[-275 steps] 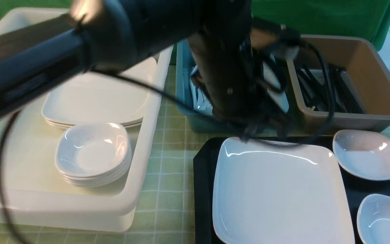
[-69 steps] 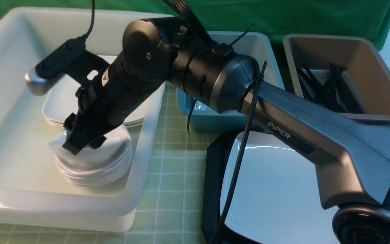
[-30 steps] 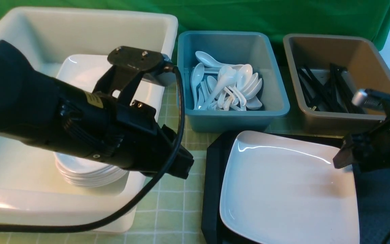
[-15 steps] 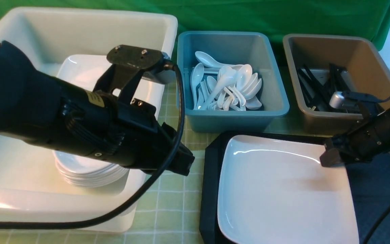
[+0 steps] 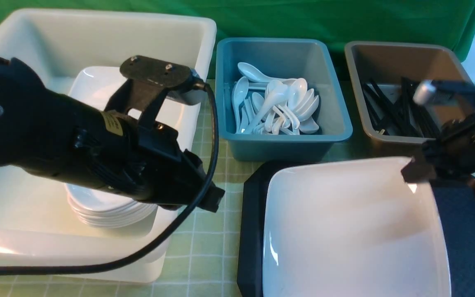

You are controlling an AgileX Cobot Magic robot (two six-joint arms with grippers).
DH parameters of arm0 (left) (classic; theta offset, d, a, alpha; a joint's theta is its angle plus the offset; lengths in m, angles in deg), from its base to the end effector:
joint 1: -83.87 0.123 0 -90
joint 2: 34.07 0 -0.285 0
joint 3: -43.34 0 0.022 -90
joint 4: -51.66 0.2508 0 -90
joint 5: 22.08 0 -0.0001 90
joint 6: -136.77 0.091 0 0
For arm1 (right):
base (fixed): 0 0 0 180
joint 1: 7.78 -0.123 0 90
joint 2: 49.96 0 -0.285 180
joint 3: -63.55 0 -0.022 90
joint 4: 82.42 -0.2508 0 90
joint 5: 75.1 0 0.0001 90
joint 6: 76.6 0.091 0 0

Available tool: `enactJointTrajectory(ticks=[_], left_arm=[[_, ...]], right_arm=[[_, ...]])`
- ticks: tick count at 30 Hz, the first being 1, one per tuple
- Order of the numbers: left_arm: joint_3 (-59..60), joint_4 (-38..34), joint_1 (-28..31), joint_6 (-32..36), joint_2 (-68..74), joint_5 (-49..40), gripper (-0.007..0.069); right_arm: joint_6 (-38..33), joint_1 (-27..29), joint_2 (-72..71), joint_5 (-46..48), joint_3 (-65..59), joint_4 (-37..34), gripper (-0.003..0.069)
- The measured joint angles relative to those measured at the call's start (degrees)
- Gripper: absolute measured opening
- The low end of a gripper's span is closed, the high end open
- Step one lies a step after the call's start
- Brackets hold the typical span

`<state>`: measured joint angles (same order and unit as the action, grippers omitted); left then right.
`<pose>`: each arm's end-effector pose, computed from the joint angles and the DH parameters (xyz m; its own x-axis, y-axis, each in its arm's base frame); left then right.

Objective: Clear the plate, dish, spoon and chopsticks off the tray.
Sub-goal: Use the right arm to put the plate into the large storage box on the left

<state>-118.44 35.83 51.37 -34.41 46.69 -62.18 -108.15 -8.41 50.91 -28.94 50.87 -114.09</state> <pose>0.2151 -0.1560 0.3203 -0.6630 0.3528 -0.6603 0.5896 0.7895 -0.1702 0.3274 0.0381 0.2464 -0.8724 -0.1450 -0.4668 -0.3005 0.9123 0.2782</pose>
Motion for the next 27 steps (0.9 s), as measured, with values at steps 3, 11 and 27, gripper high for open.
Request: enactJointTrajectory(ticks=[3,11,27], left_arm=[[-0.7,3.0,0.0,-2.2,0.0,0.6,-0.0016],[-5.2,7.3,0.5,-4.7,0.0,1.4,-0.0016],[-9.1,6.8,24.9,-2.9,0.0,-0.7,-0.0016]], right_arm=[[0.4,-0.1,-5.9,0.5,0.0,0.1,0.0036],[1.0,-0.1,-11.1,3.7,3.3,1.6,0.0023],[5.4,-7.7,-8.4,4.8,31.1,1.4,0.0024]])
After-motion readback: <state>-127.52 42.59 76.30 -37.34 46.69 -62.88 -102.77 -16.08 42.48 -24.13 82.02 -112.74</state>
